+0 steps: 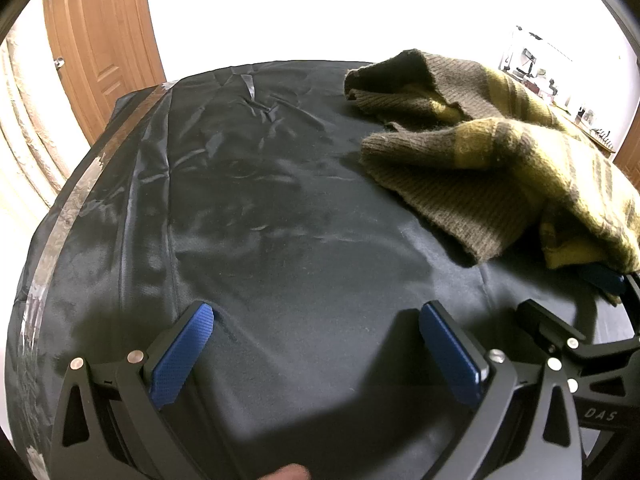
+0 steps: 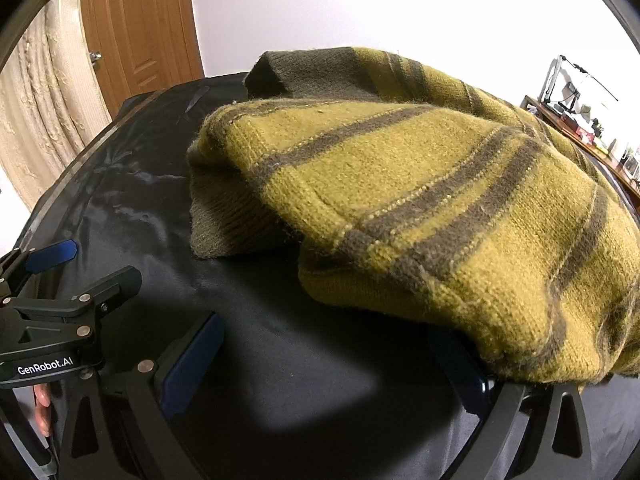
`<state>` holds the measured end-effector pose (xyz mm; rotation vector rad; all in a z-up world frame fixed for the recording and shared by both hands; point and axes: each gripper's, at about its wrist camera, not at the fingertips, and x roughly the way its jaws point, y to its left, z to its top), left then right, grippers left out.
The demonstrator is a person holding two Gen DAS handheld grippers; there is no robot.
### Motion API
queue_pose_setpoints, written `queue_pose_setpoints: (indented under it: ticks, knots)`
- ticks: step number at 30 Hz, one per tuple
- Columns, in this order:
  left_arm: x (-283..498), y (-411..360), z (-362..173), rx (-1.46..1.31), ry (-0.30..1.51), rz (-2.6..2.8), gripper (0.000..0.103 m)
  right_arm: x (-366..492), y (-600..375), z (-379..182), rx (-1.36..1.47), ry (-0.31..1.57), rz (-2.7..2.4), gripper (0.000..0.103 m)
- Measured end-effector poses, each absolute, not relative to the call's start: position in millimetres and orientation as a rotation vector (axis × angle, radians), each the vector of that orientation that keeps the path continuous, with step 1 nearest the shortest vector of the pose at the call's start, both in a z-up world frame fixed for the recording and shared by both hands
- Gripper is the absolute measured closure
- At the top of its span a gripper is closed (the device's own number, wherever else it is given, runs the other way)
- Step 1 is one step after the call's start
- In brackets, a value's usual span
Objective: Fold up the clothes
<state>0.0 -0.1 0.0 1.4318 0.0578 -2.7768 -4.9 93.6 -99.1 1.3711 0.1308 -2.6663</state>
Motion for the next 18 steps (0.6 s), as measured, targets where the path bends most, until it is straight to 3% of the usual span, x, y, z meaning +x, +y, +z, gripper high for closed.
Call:
queue_pose_setpoints:
  ticks: [18]
  knots:
    - [2.7,-3.4,2.5,1.511,0.077,-2.703,0.0,-4.7,93.4,-98.4,1.374,0.137,-2.654,0.0]
